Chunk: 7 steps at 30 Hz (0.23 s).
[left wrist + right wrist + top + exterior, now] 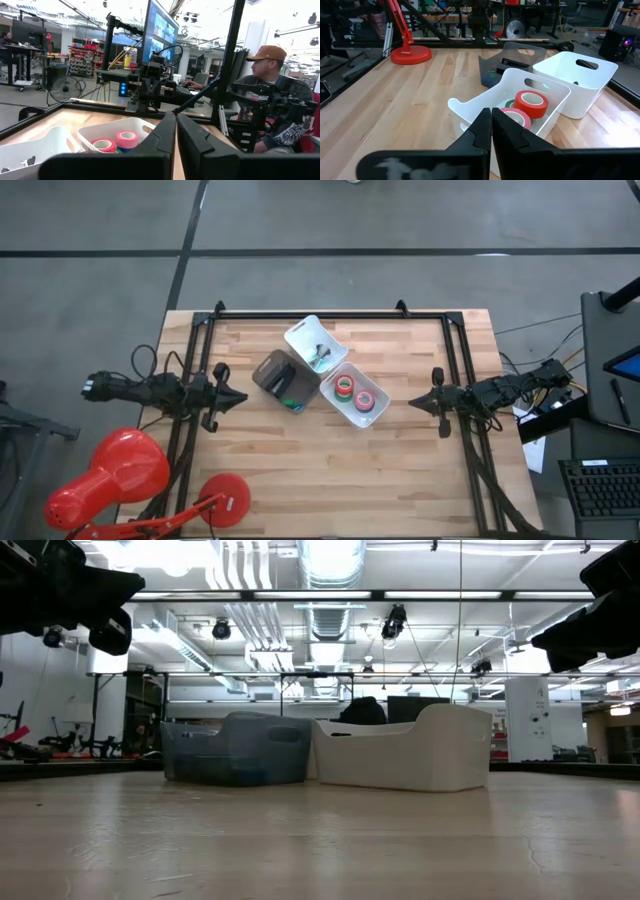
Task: Pick and place Stapler, Stapler remover, tape
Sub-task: Return to Home Position
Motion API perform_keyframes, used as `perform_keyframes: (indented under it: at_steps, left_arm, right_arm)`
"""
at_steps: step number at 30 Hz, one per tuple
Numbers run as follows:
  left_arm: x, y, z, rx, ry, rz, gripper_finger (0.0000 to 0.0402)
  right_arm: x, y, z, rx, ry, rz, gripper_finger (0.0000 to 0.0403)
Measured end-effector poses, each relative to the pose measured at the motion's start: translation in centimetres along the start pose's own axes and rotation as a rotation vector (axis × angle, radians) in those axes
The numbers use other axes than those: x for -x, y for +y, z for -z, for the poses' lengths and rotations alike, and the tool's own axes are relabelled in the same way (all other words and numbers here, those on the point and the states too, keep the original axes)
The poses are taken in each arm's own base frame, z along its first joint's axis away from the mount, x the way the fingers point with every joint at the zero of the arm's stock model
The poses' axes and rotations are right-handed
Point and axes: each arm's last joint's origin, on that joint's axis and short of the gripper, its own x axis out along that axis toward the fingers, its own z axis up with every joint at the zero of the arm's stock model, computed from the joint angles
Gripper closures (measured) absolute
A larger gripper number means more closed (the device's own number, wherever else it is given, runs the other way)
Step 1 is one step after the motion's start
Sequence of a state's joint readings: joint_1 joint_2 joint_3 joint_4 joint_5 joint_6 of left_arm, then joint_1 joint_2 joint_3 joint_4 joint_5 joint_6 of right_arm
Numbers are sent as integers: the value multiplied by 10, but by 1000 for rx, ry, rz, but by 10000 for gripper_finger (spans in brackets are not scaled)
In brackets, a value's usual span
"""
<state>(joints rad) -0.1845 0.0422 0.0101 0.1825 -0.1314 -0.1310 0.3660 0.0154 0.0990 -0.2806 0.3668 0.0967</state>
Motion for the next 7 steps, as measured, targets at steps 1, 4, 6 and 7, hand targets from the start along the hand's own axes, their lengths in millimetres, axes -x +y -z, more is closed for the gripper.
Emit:
perform_keyframes:
  at_steps: [1, 4, 6, 7]
  left_arm:
    - [0, 0, 0, 0, 0, 0, 382]
    - [0, 0, 0, 0, 0, 0, 383]
    - [0, 0, 0, 0, 0, 0, 383]
    - [0, 0, 0, 0, 0, 0, 382]
  right_arm:
    - [0, 0, 0, 0, 0, 0, 394]
    - [0, 0, 0, 0, 0, 0, 394]
    - [0, 0, 0, 0, 0, 0, 394]
    - [0, 0, 0, 0, 0, 0, 394]
